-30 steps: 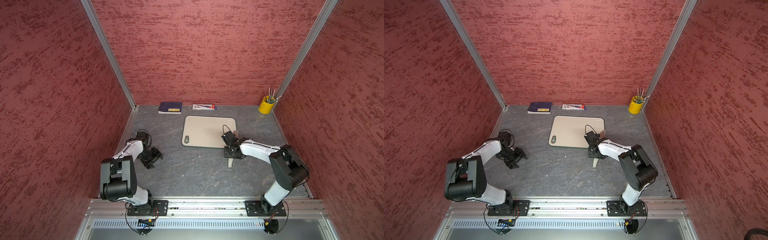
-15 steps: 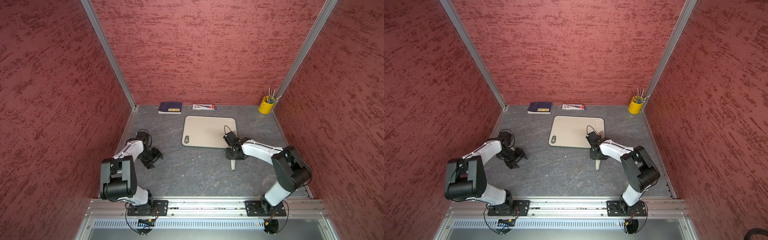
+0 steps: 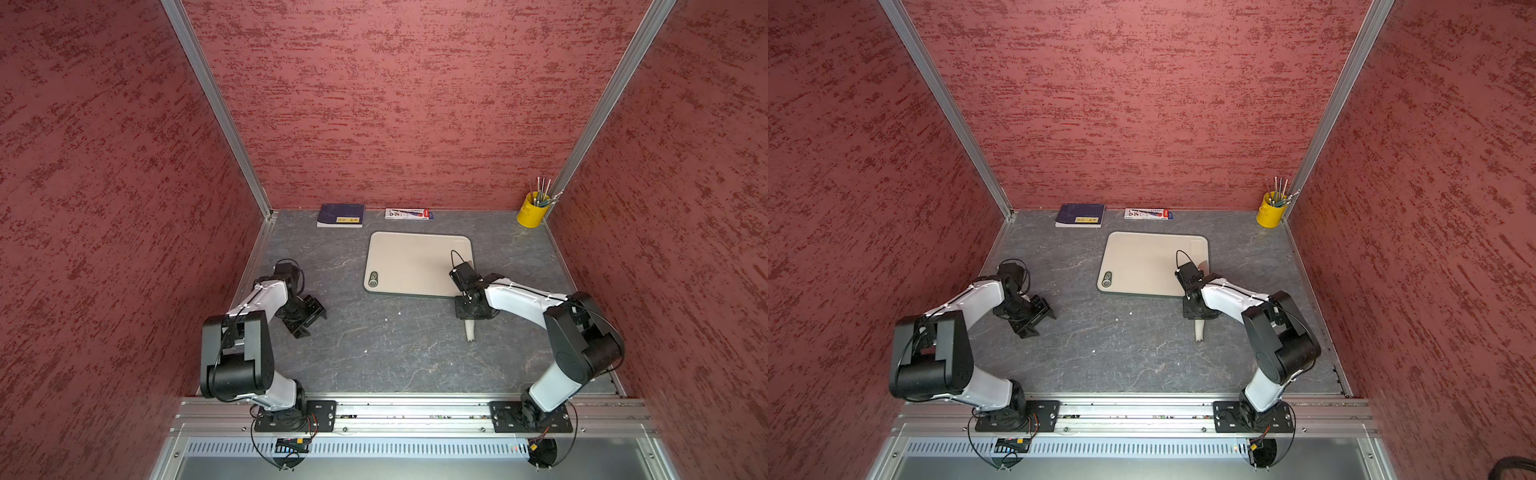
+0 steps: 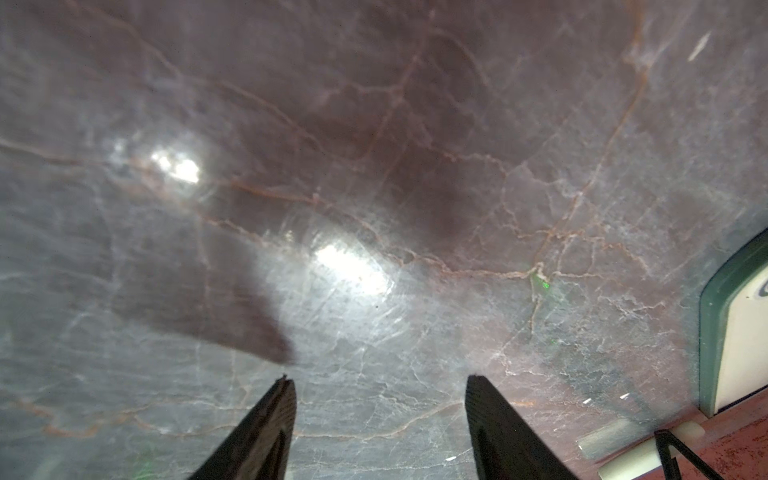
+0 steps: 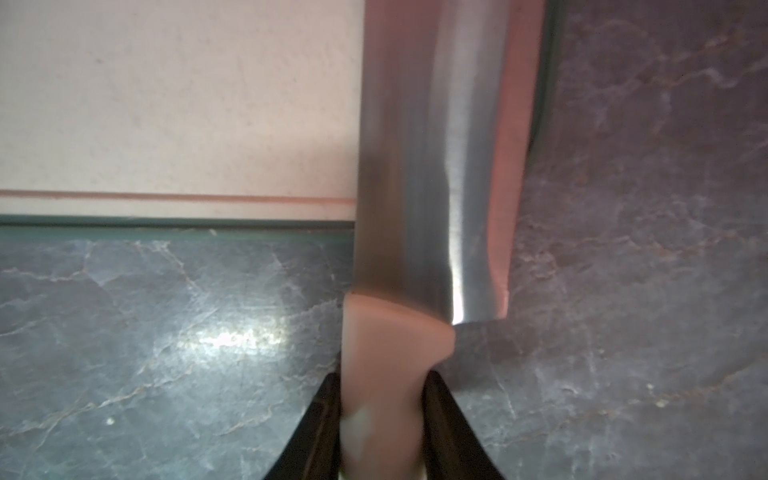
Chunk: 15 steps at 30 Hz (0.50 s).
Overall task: Align the knife with the edge of the cutting board
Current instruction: Adjust the knife at the edge of the cutting board.
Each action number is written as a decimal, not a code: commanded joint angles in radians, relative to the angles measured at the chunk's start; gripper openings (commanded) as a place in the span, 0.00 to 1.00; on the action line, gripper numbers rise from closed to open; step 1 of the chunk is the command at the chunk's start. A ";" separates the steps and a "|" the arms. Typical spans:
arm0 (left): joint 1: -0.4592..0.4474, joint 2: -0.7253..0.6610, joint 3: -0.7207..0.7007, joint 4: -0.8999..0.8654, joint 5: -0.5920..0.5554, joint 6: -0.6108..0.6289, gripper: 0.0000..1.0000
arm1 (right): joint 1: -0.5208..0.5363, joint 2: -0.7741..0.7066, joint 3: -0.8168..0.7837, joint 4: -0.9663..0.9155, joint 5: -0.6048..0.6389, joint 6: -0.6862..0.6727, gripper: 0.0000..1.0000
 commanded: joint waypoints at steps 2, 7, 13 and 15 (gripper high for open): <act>-0.006 0.014 0.026 -0.021 -0.008 -0.005 0.69 | -0.010 0.019 0.035 0.019 0.020 0.006 0.30; -0.006 0.037 0.045 -0.038 -0.021 0.005 0.69 | -0.012 0.031 0.023 0.046 0.010 0.023 0.29; -0.006 0.055 0.046 -0.042 -0.025 0.006 0.69 | -0.011 0.041 0.033 0.050 -0.001 0.035 0.29; -0.006 0.058 0.046 -0.040 -0.026 0.007 0.69 | -0.011 0.040 0.035 0.052 -0.002 0.037 0.29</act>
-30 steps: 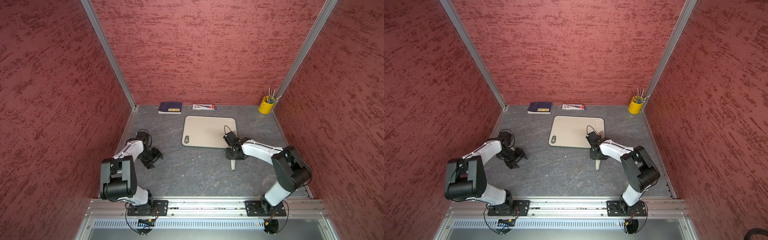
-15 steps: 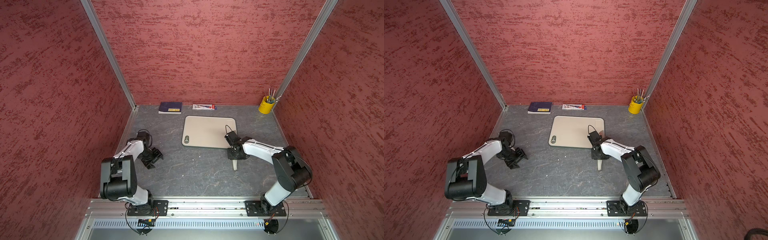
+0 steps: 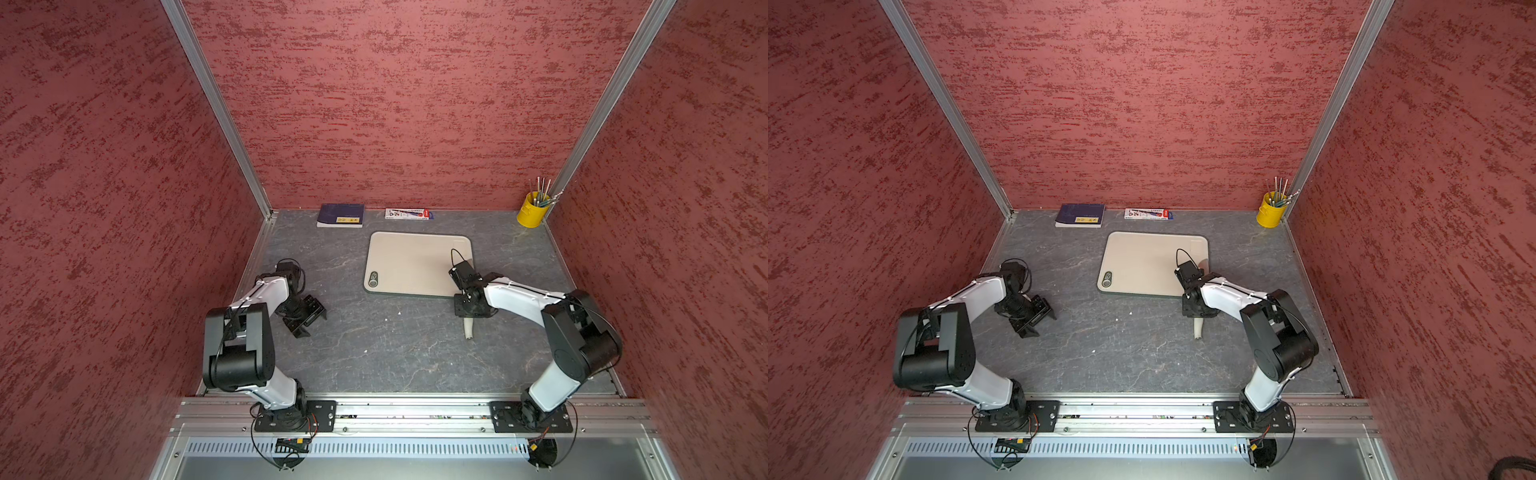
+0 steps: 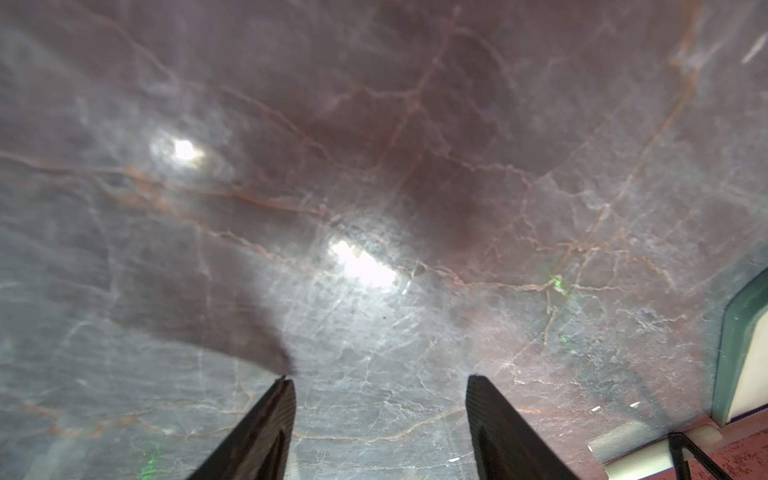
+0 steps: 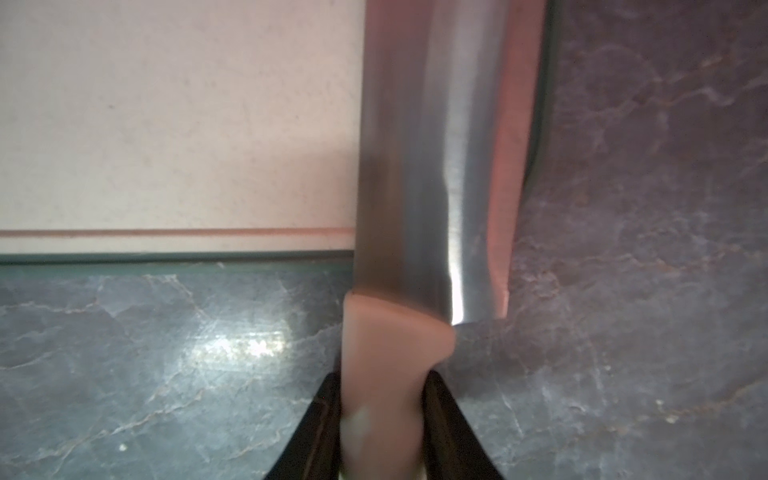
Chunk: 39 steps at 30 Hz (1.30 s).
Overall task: Align the knife with the edge of the cutting board
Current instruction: Adjust the knife at the edge of the cutting board.
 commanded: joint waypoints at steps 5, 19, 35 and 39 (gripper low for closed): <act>-0.007 0.020 0.017 -0.015 -0.017 0.009 0.69 | -0.008 0.034 0.032 0.026 0.000 0.018 0.29; -0.009 0.018 0.014 -0.012 -0.018 0.008 0.70 | -0.009 0.053 0.068 0.005 0.025 0.009 0.29; -0.026 0.009 0.014 -0.016 -0.024 0.005 0.71 | -0.021 0.022 0.092 -0.034 0.064 -0.024 0.29; -0.028 0.009 0.016 -0.016 -0.026 0.005 0.71 | -0.023 0.025 0.093 -0.028 0.054 -0.030 0.30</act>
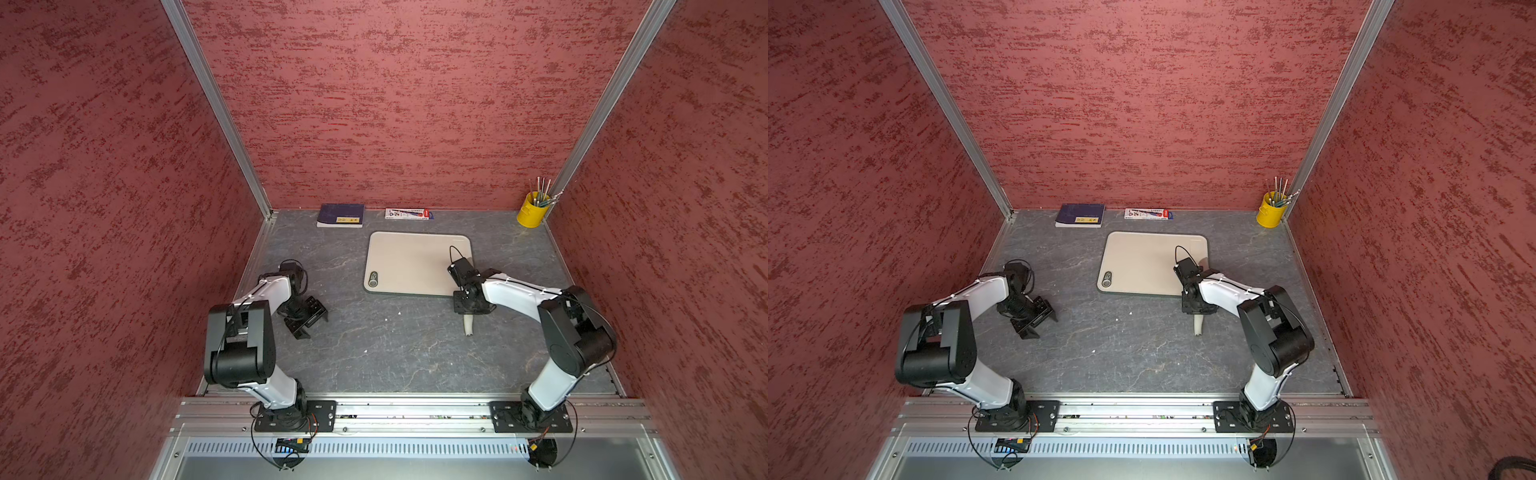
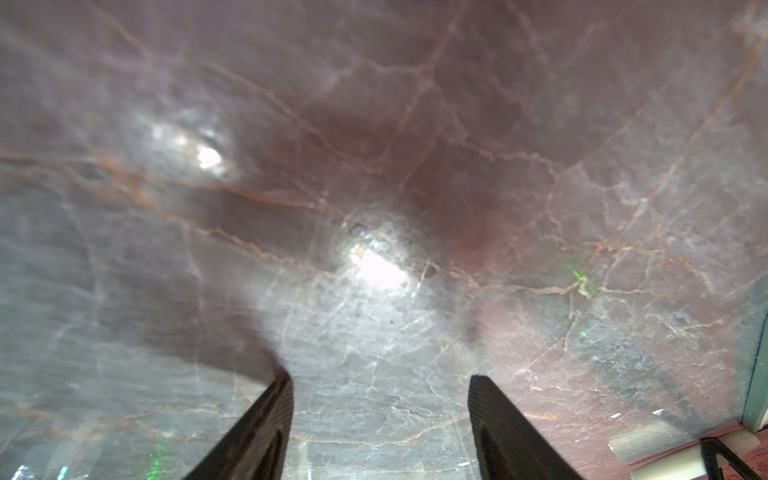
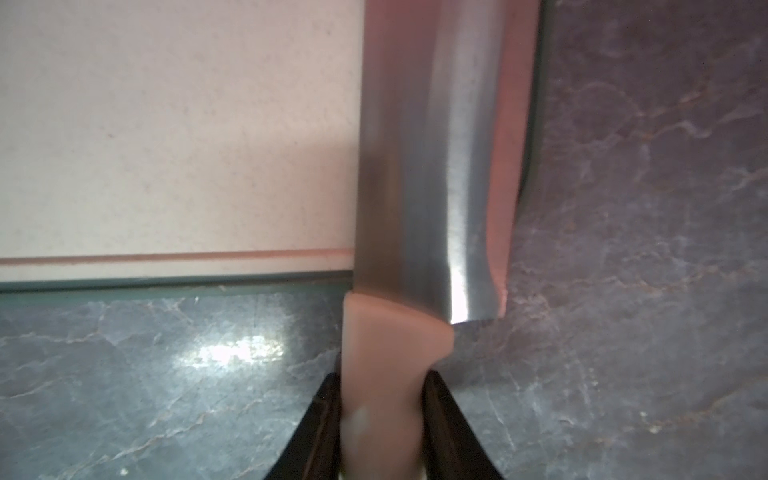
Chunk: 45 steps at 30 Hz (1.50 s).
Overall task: Align the knife with the edge of the cutting board
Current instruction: Adjust the knife at the edge of the cutting board.
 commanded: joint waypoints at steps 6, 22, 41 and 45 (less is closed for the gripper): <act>-0.009 -0.006 0.015 -0.011 -0.009 0.005 0.71 | -0.017 0.001 0.059 0.004 0.036 -0.020 0.30; -0.011 0.001 0.022 -0.017 -0.005 0.009 0.71 | -0.027 0.010 0.076 -0.006 0.037 -0.026 0.31; -0.011 0.010 0.020 -0.014 -0.004 0.010 0.72 | -0.031 0.018 0.083 0.002 0.009 -0.020 0.30; -0.011 0.009 0.020 -0.013 -0.003 0.010 0.72 | -0.031 0.016 0.078 0.007 0.002 -0.020 0.30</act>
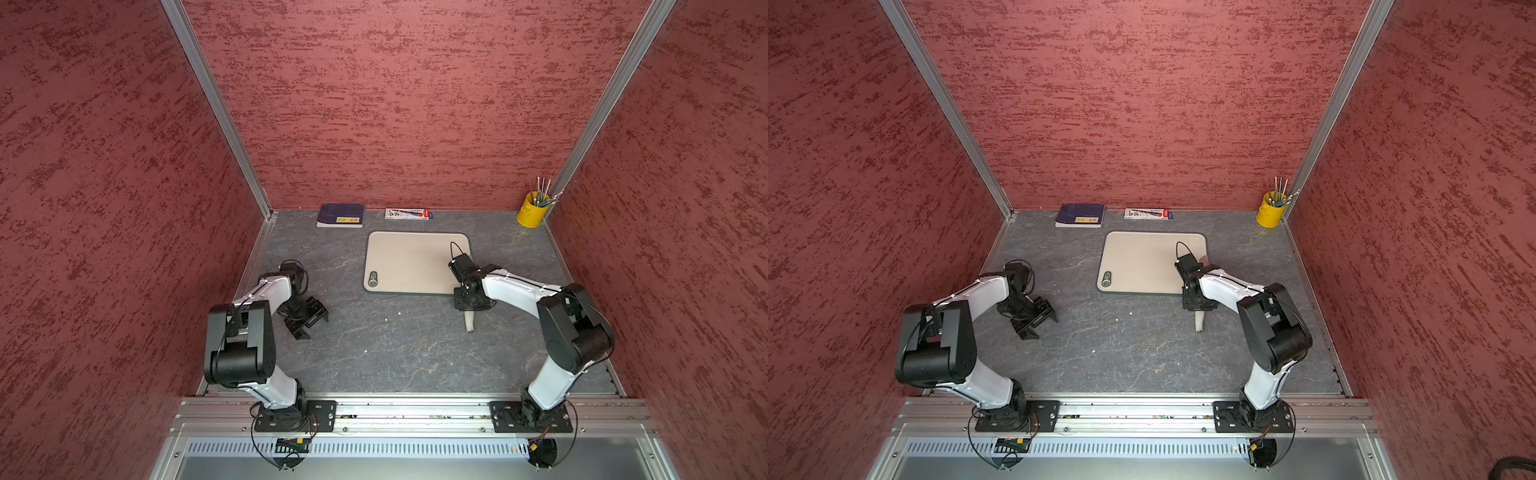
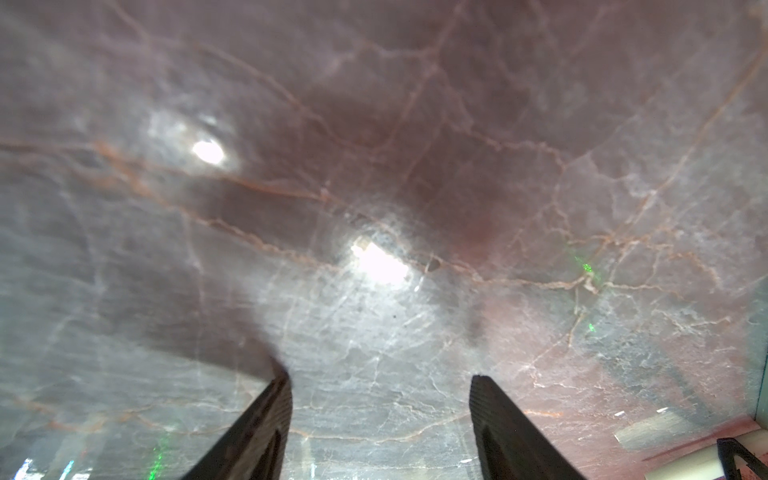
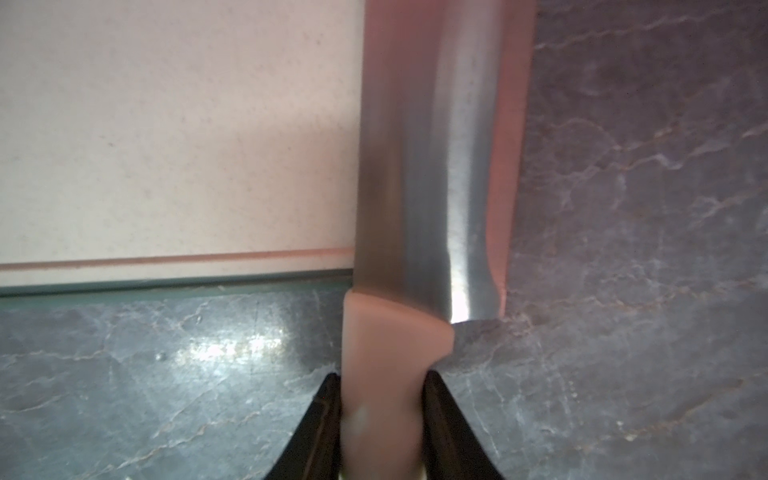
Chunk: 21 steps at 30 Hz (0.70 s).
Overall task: Align the knife with the edge of the cutting board
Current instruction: Adjust the knife at the edge of the cutting board.
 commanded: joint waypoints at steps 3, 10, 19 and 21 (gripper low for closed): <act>-0.008 0.010 0.019 -0.002 -0.002 0.010 0.72 | -0.012 -0.004 0.031 0.038 -0.006 0.008 0.30; -0.008 0.007 0.018 -0.002 -0.002 0.010 0.72 | -0.012 -0.007 0.028 0.044 -0.015 0.006 0.30; -0.010 0.007 0.017 -0.001 -0.002 0.011 0.72 | -0.012 -0.006 0.026 0.046 -0.020 0.000 0.30; -0.010 0.007 0.017 -0.001 -0.001 0.012 0.72 | -0.012 0.002 0.033 0.034 -0.013 0.004 0.29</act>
